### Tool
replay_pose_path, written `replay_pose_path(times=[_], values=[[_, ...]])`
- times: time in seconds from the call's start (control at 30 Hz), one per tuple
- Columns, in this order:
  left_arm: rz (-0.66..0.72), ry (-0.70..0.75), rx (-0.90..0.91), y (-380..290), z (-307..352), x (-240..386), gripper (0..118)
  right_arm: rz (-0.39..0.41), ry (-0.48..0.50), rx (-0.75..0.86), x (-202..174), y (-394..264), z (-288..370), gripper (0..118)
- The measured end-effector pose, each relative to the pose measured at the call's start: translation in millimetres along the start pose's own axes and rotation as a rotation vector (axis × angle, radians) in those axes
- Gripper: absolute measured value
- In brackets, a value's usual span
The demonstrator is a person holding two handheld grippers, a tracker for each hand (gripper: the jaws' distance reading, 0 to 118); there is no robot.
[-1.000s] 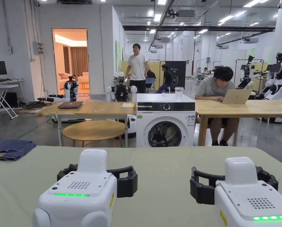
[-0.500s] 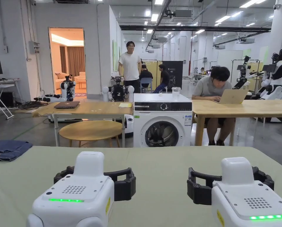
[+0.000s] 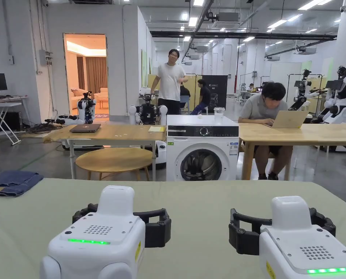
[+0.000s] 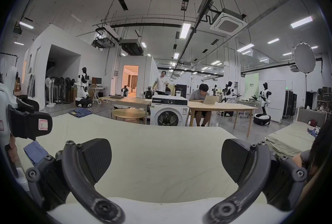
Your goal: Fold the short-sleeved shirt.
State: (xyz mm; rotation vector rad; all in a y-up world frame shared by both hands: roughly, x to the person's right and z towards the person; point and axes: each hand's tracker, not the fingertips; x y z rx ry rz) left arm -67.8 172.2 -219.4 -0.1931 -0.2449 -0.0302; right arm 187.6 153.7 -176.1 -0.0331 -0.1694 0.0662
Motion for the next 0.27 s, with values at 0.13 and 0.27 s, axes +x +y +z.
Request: replay_pose_path(times=[0.13, 0.27], values=[[0.134, 0.000, -0.074, 3, -6, -6, 117, 0.006, 0.005, -0.001, 0, 1, 1, 118], [0.117, 0.002, -0.044, -1, -7, -13, 117, 0.008, 0.011, 0.003, 1, 2, 1, 118]])
